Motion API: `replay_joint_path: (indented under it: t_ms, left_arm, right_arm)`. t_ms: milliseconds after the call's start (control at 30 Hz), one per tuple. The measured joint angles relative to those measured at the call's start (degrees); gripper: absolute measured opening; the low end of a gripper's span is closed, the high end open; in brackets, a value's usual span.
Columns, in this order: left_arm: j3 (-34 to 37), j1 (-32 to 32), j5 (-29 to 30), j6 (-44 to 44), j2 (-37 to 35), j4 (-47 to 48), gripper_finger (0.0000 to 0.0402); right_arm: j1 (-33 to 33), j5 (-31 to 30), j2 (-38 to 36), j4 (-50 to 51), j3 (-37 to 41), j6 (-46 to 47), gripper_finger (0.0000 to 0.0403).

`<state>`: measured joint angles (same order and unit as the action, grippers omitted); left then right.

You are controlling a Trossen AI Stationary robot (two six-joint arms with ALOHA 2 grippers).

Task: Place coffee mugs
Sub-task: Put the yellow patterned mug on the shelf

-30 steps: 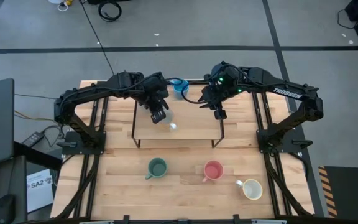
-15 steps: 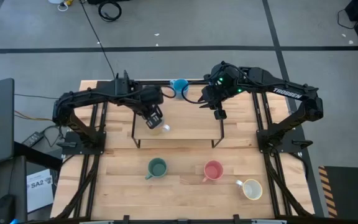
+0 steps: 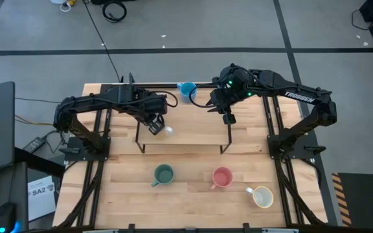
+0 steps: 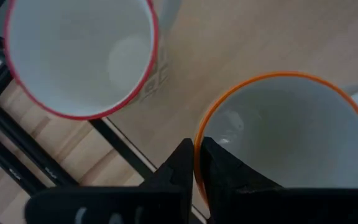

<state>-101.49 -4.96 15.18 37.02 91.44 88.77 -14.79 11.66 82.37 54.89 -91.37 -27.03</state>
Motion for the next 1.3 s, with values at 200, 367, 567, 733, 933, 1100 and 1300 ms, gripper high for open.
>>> replay_joint_path:
  t_ms: [200, 367, 567, 733, 933, 1100, 1300]
  left_arm:
    - [0.0, 0.0, 0.3, -0.2, -1.1, 1.9, 0.0024]
    - [0.1, 0.0, 0.3, -1.7, -1.6, 1.6, 0.0031]
    - [0.1, 0.0, 0.3, -3.7, -1.5, 1.4, 0.0034]
    - [0.1, 0.0, 0.3, -3.6, -1.4, 1.4, 0.0035]
    - [0.1, 0.0, 0.2, -2.9, -1.4, 1.3, 0.0036]
    - [0.1, 0.0, 0.1, -2.8, -1.4, 1.3, 0.0036]
    - [0.1, 0.0, 0.1, -2.7, -1.4, 1.3, 0.0037]
  right_arm:
    - [0.0, 0.0, 0.0, 0.0, 0.0, 0.0, 0.0128]
    - [0.0, 0.0, 0.0, 0.0, 0.0, 0.0, 0.0128]
    - [0.0, 0.0, 0.0, 0.0, 0.0, 0.0, 0.0128]
    - [0.0, 0.0, 0.0, 0.0, 0.0, 0.0, 0.0128]
    - [0.0, 0.0, 0.0, 0.0, 0.0, 0.0, 0.0128]
    - [0.0, 0.0, 0.0, 0.0, 0.0, 0.0, 0.0128]
    - [0.0, 0.0, 0.0, 0.0, 0.0, 0.0, 0.0128]
